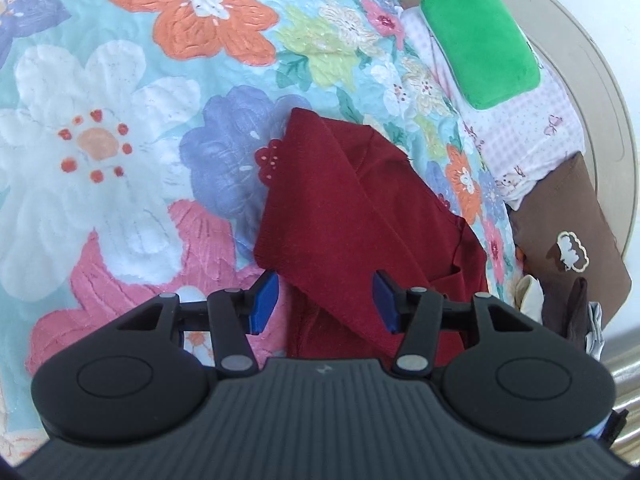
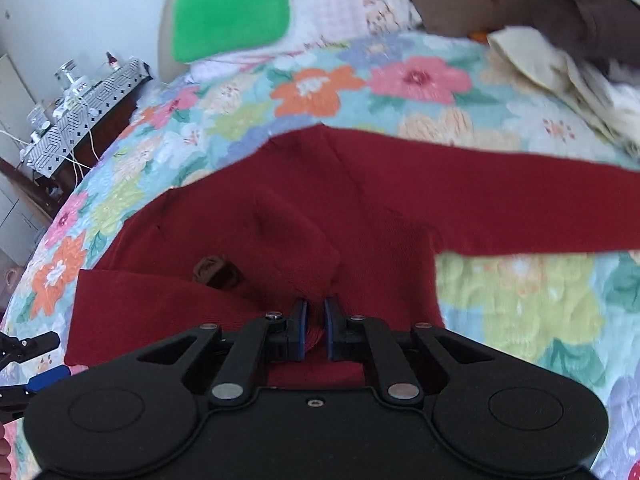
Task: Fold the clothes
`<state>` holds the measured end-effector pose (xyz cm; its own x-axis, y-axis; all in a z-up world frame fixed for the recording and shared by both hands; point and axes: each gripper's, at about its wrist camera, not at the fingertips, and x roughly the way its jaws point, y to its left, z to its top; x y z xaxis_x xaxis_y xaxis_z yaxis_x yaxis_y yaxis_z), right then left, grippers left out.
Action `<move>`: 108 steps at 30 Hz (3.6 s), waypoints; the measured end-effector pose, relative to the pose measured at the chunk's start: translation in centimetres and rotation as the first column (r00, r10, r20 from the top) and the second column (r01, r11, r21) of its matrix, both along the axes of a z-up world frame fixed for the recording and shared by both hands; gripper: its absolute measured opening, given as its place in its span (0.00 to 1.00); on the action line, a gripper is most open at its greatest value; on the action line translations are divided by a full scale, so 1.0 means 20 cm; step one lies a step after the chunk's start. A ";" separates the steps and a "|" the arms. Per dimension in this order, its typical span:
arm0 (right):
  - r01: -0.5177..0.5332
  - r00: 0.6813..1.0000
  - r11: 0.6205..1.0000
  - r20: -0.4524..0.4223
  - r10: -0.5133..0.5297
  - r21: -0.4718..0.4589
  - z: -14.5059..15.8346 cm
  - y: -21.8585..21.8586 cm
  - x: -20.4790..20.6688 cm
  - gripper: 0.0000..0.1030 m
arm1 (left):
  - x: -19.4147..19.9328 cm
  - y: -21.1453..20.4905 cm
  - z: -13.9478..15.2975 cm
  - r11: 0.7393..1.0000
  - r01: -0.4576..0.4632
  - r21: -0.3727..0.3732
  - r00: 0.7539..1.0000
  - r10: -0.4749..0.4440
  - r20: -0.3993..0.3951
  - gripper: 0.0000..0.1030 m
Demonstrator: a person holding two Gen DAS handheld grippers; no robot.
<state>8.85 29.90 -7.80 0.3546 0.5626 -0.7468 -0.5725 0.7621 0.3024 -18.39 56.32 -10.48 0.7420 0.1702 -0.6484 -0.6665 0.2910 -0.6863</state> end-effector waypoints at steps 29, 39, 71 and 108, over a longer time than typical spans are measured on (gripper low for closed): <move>0.073 0.997 0.997 0.023 -0.073 0.015 -0.04 -0.07 0.14 0.08 | 0.04 0.06 -0.18 0.979 -0.189 -0.076 0.974 0.197 0.115 0.40; -0.134 0.956 0.990 0.256 0.143 -0.051 0.18 0.09 0.06 0.07 | 0.09 0.07 -0.13 0.989 -0.149 -0.008 0.978 0.149 0.144 0.14; -0.355 0.894 0.895 0.379 0.241 0.269 0.63 0.16 0.22 0.06 | 0.00 0.08 -0.18 0.957 -0.278 -0.077 0.960 0.280 0.018 0.15; 0.129 0.991 0.991 0.027 -0.129 0.026 0.15 -0.79 0.46 0.52 | 0.50 -0.62 0.21 0.799 0.459 0.389 0.888 -0.404 -0.218 0.41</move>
<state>18.13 14.08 -4.83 0.4466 0.5288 -0.7217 -0.4785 0.8228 0.3067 -8.39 43.96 -6.38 0.7265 0.1251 -0.6757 -0.4699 0.8079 -0.3556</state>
